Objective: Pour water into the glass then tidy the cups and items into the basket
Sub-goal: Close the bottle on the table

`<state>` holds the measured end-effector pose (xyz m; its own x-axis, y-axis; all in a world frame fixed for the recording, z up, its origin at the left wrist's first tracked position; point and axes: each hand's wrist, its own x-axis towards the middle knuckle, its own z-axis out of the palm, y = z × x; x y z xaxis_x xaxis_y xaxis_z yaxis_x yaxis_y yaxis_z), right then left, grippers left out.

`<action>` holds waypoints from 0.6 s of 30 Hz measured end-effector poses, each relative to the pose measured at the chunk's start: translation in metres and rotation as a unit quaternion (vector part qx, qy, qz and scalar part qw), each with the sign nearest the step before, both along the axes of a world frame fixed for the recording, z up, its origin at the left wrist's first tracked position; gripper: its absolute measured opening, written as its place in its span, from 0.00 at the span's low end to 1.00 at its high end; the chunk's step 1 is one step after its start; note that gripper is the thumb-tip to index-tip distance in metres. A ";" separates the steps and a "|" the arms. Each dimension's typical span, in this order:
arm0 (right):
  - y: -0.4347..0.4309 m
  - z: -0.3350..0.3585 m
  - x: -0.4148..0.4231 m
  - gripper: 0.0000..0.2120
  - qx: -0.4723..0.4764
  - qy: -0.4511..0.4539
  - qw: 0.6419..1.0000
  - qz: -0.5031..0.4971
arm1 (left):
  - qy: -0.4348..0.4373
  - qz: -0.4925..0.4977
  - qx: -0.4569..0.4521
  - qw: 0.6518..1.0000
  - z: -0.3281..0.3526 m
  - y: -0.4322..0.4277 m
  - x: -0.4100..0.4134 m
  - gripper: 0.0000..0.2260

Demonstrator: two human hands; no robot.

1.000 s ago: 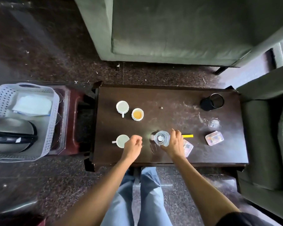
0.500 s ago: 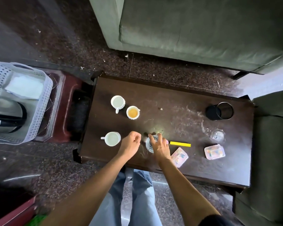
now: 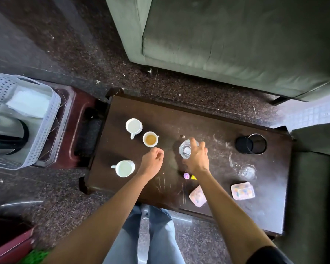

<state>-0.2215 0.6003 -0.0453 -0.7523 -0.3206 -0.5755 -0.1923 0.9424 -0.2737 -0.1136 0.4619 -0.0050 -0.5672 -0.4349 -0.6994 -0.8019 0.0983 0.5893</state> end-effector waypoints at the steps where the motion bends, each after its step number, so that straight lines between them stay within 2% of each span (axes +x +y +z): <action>1: -0.002 0.001 -0.011 0.39 -0.003 0.003 1.000 -0.010 | 0.004 -0.005 -0.001 1.000 0.000 -0.002 -0.005 0.08; 9: -0.018 -0.012 -0.084 0.41 -0.013 0.005 0.998 -0.058 | 0.022 -0.002 -0.008 1.000 -0.005 -0.020 -0.042 0.10; 18: -0.027 -0.029 -0.105 0.40 -0.005 0.004 0.998 -0.069 | 0.017 -0.004 0.001 1.000 -0.016 -0.027 -0.055 0.10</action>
<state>-0.3269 0.5734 -0.0738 -0.7947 -0.2191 -0.5661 -0.0630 0.9573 -0.2821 -0.1689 0.4346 -0.0207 -0.5941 -0.4285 -0.6808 -0.7807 0.1030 0.6164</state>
